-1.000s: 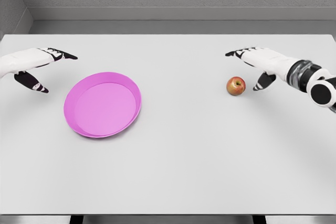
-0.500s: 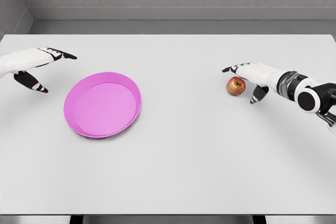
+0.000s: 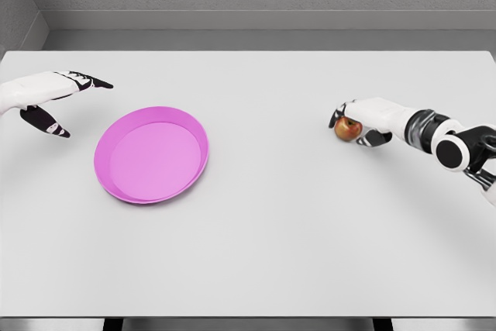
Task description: Put the apple on the plate with both arms
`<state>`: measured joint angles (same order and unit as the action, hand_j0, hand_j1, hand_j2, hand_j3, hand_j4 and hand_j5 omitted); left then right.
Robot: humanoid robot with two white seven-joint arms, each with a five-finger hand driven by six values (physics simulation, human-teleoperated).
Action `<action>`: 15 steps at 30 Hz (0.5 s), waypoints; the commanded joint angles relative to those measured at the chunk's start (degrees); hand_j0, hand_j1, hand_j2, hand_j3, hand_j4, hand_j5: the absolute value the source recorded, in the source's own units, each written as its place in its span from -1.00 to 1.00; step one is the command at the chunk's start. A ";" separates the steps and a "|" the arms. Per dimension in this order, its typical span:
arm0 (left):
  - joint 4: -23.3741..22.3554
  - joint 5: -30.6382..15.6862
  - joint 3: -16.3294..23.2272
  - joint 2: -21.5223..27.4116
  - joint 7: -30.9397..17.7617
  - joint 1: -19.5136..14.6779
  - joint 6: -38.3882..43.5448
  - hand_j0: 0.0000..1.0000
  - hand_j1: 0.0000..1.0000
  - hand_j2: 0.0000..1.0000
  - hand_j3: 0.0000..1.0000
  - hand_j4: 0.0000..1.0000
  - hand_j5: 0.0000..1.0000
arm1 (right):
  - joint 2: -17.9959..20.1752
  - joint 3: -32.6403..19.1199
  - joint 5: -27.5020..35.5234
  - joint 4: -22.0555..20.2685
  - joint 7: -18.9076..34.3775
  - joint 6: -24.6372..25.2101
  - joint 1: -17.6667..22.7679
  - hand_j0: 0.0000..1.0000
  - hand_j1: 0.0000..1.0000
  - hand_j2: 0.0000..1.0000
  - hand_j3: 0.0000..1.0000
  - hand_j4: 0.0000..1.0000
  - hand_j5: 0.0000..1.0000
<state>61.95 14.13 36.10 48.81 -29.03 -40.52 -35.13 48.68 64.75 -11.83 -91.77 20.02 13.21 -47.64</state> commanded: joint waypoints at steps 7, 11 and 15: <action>0.01 -0.33 -0.15 0.06 0.03 0.00 0.13 1.00 1.00 1.00 1.00 1.00 1.00 | 0.10 0.38 0.14 0.19 0.11 0.24 0.00 0.11 0.11 0.11 0.11 0.11 0.11; 0.01 -0.33 -0.15 0.06 0.03 0.00 0.13 1.00 1.00 1.00 1.00 1.00 1.00 | 0.10 0.38 0.14 0.02 0.11 0.23 0.00 0.07 0.07 0.07 0.07 0.07 0.07; 0.01 -0.33 -0.24 0.06 0.03 0.00 0.13 1.00 1.00 1.00 1.00 1.00 1.00 | 0.10 0.38 0.05 -0.07 0.11 0.15 0.00 0.07 0.07 0.07 0.07 0.07 0.07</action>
<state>61.95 14.14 35.95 48.85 -29.03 -40.52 -35.13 48.76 65.07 -11.87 -91.77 19.99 13.36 -47.64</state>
